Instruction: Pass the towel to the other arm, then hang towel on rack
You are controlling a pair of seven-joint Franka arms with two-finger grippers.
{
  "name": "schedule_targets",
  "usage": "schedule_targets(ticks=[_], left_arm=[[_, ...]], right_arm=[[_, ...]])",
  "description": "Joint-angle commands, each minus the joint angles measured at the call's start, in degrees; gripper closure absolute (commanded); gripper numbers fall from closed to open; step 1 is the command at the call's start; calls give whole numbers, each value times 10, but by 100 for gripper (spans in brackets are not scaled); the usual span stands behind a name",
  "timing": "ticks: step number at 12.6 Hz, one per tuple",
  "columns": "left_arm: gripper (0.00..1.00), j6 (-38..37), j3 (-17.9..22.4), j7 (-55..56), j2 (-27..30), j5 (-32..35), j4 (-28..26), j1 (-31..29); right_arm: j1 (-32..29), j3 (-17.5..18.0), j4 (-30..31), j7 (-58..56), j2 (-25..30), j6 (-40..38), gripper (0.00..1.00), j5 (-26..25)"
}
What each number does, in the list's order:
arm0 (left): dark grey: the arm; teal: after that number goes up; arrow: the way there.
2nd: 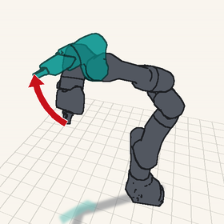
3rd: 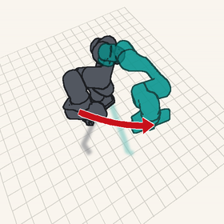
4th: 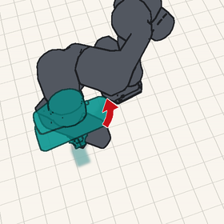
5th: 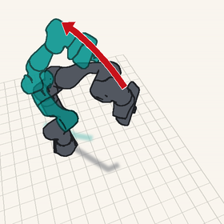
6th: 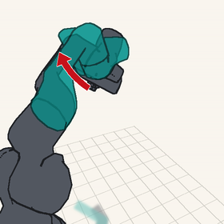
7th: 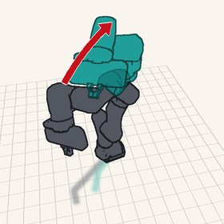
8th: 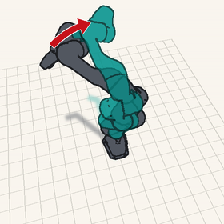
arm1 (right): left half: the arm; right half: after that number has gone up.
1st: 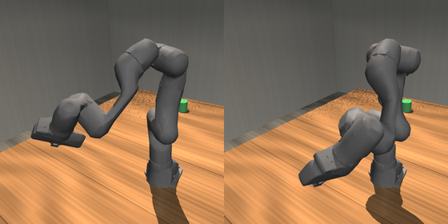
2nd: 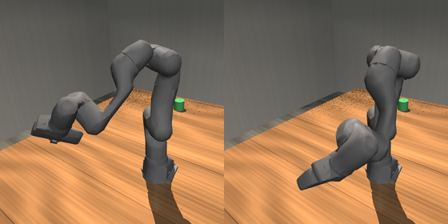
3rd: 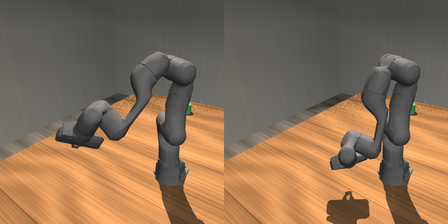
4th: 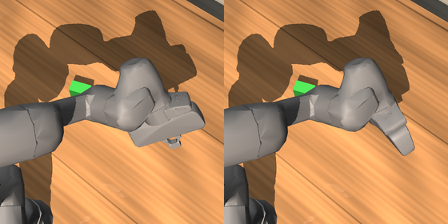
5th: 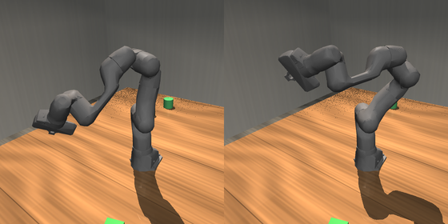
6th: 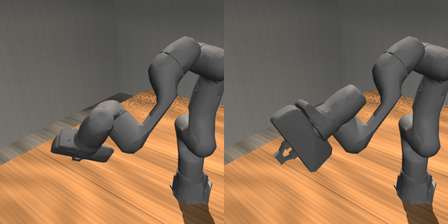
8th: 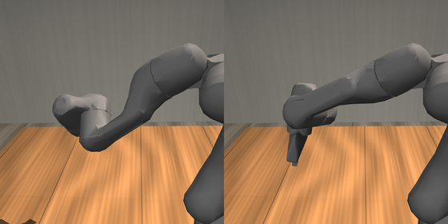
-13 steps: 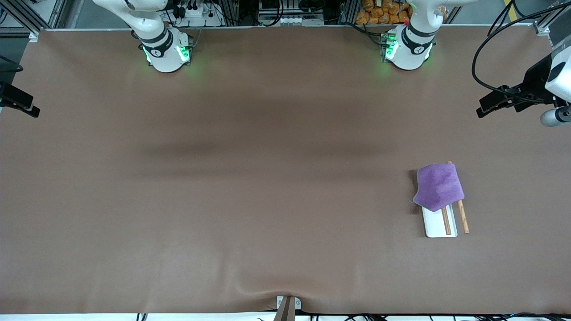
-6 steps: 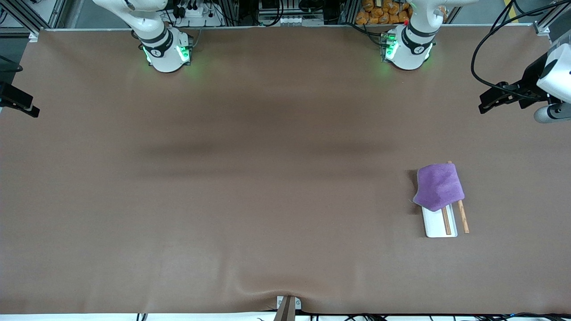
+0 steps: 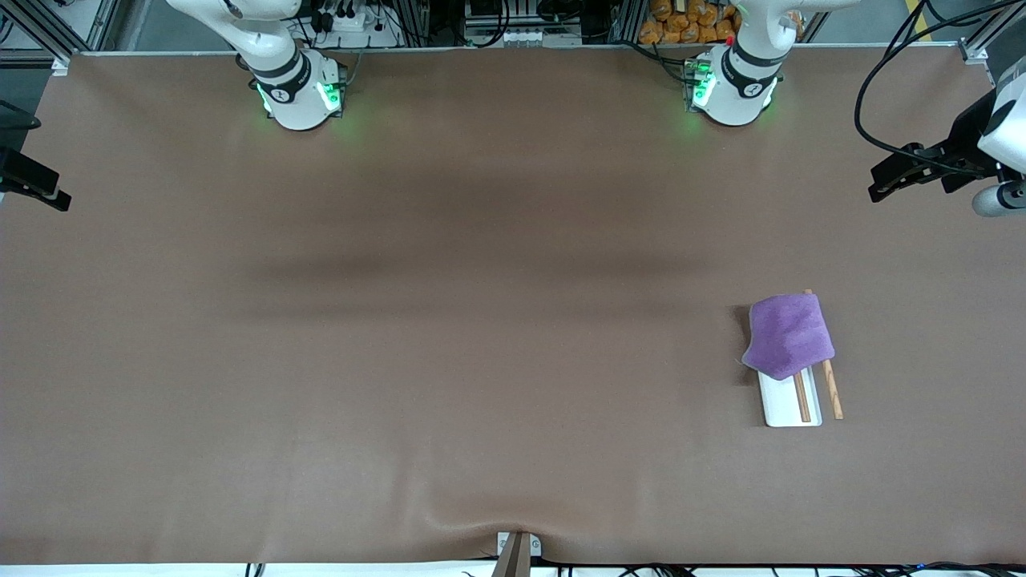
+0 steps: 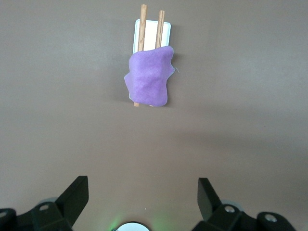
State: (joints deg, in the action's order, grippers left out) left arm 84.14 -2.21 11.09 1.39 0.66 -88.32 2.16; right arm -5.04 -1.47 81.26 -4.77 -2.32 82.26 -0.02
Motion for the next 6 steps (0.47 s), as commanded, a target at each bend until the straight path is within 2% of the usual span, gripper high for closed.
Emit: schedule_targets(ticks=[1,6], left_arm=[[0,-17,3,-10,8,15,11,5],[0,-21,3,-10,9,15,14,6]], right_arm=[[-10,6,-5,-3,2,-2,0,-4],[-10,6,-5,-2,2,-2,0,-4]])
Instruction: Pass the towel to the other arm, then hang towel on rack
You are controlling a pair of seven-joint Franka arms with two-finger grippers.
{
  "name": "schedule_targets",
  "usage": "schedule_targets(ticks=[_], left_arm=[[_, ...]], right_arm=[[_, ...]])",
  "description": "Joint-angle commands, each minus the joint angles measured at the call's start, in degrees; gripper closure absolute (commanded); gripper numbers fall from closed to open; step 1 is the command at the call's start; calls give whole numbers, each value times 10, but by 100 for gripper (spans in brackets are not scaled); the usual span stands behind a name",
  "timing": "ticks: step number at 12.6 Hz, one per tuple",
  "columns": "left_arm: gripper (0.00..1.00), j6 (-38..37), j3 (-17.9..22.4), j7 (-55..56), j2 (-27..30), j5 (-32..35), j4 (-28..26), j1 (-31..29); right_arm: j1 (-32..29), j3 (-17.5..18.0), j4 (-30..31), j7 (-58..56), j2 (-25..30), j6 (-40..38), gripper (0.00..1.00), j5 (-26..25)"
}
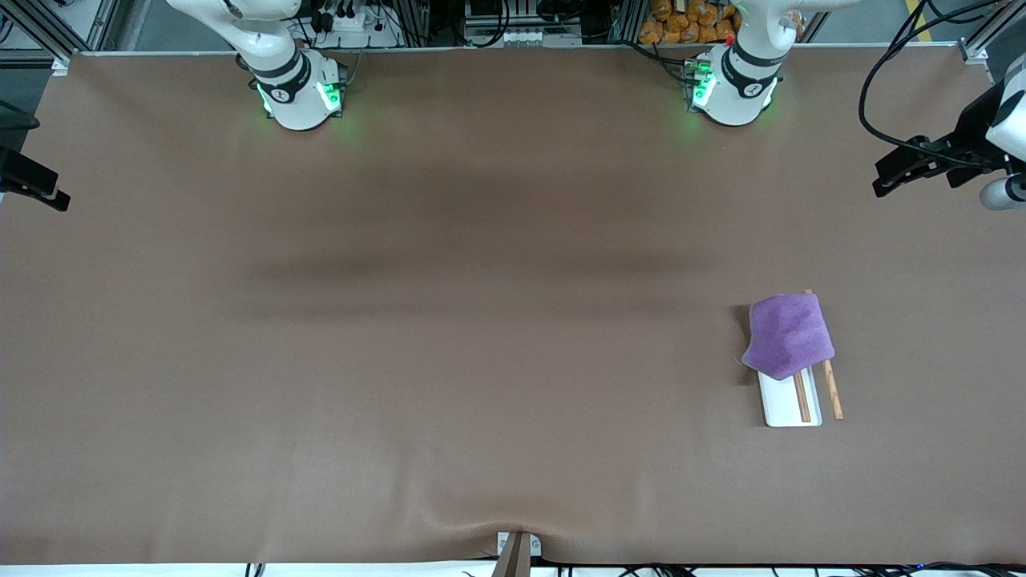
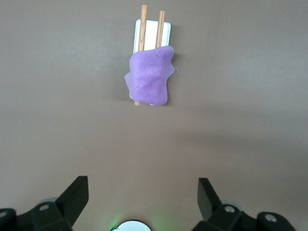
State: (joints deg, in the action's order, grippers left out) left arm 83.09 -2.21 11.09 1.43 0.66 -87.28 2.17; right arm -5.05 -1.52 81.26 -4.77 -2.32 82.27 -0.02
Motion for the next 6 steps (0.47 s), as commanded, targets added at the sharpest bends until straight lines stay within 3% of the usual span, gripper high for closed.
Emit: schedule_targets(ticks=[1,6], left_arm=[[0,-10,3,-10,9,14,3,6],[0,-14,2,-11,11,9,4,8]], right_arm=[[-10,7,-5,-2,2,-2,0,-4],[-10,6,-5,-2,2,-2,0,-4]])
